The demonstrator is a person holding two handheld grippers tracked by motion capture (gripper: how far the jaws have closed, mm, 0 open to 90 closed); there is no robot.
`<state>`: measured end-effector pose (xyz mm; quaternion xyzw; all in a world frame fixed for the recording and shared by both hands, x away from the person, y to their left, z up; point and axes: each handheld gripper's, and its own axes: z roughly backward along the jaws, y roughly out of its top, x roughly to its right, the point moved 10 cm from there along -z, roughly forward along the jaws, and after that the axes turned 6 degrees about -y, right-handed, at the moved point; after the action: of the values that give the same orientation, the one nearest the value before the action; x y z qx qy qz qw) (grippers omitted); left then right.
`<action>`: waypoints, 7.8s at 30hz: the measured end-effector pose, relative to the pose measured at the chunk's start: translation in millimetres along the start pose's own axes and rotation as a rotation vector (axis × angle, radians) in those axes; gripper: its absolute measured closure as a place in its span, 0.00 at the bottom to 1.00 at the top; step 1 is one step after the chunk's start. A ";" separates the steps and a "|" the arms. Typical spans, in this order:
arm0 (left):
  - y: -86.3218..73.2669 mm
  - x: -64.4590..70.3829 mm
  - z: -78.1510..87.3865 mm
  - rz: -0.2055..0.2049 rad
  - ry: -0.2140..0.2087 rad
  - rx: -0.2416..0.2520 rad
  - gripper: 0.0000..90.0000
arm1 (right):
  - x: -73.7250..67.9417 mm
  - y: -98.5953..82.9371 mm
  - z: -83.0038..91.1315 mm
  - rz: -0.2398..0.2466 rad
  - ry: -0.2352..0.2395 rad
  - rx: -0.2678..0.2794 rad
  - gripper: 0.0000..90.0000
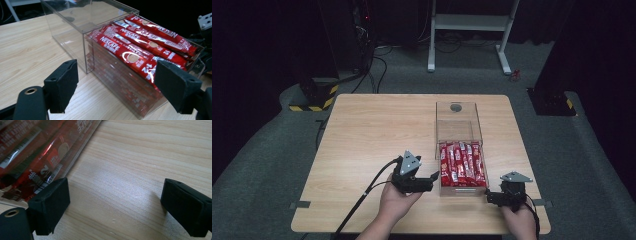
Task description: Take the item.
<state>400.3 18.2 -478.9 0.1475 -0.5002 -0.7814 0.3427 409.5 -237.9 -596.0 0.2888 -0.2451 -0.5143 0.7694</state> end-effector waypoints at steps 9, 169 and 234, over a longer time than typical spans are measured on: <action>5.7 6.2 -8.4 -0.001 -0.015 0.005 0.22 | -0.3 -0.2 0.1 0.001 0.001 0.000 0.09; 18.4 24.3 -1.0 0.011 -0.045 0.133 0.97 | -1.1 -0.1 0.1 0.015 0.008 0.003 0.10; 18.4 -47.9 56.1 0.020 0.078 0.165 0.97 | -1.3 -0.3 0.4 0.017 0.010 0.003 0.10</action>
<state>409.8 84.2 -442.4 0.2006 -0.5505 -0.7277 0.3566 408.6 -236.9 -596.1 0.2905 -0.2444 -0.5059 0.7746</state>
